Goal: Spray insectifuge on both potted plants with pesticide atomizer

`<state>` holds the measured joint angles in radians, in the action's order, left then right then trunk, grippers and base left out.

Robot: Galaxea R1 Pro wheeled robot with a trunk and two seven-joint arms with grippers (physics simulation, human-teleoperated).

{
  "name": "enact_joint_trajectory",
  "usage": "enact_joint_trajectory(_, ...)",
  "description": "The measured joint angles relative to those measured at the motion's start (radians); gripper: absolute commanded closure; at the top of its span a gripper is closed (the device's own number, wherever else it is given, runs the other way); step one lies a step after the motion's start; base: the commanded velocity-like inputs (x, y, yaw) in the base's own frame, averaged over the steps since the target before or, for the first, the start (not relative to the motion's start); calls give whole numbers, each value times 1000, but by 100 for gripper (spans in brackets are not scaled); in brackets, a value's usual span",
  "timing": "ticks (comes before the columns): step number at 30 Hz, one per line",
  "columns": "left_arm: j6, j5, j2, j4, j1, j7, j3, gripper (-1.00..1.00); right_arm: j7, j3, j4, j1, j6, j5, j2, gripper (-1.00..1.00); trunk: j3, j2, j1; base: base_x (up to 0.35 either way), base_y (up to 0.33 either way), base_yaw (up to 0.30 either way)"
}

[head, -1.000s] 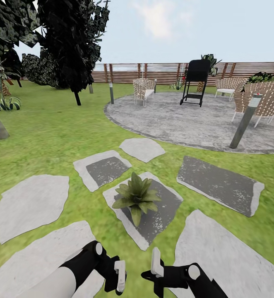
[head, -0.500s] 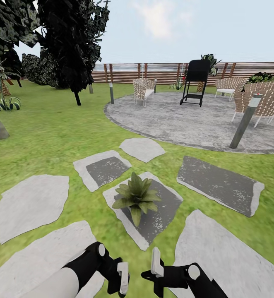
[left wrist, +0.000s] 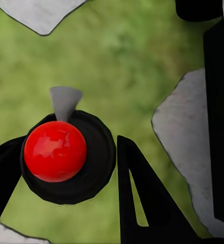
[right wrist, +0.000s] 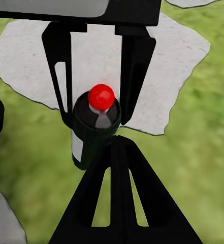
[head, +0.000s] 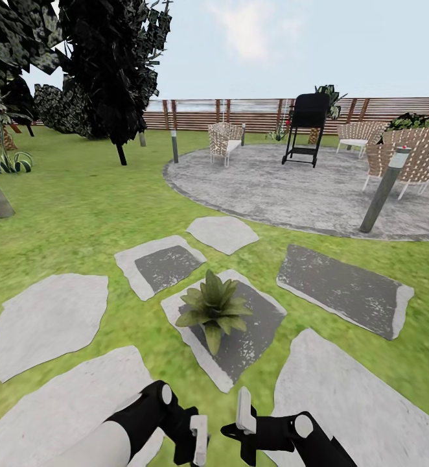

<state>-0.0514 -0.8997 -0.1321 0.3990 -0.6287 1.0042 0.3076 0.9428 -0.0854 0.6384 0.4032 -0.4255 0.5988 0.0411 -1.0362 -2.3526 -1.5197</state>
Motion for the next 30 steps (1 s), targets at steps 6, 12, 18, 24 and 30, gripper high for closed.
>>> enact_joint_trajectory(6, 1, 2, -13, 1, 0, -1, 0, 100, 0, 0, 0, 0, 0, 0, 0, 100, 0, 0, 0, 0, 0, 0)
enact_joint_trajectory(12, 1, 3, -24, 1, 0, -2, -1, 100, 0, 0, 0, 0, 0, 0, 0, 100, 0, 0, 0, 0, 0, 0)
enact_joint_trajectory(18, 0, 3, -28, 1, 1, -2, -1, 100, 0, 0, 1, 0, 0, 0, 0, 100, 0, 0, 0, 0, 0, 0)
enact_joint_trajectory(24, 0, 6, -33, 2, 2, -1, -1, 100, 0, 0, 2, 0, 0, 0, 0, 100, 0, 0, 0, 0, 0, 0)
enact_joint_trajectory(30, -1, 11, -34, 2, 2, -1, -1, 100, 0, 0, 2, 0, 0, 0, 0, 100, 0, 0, 0, 0, 0, 0)
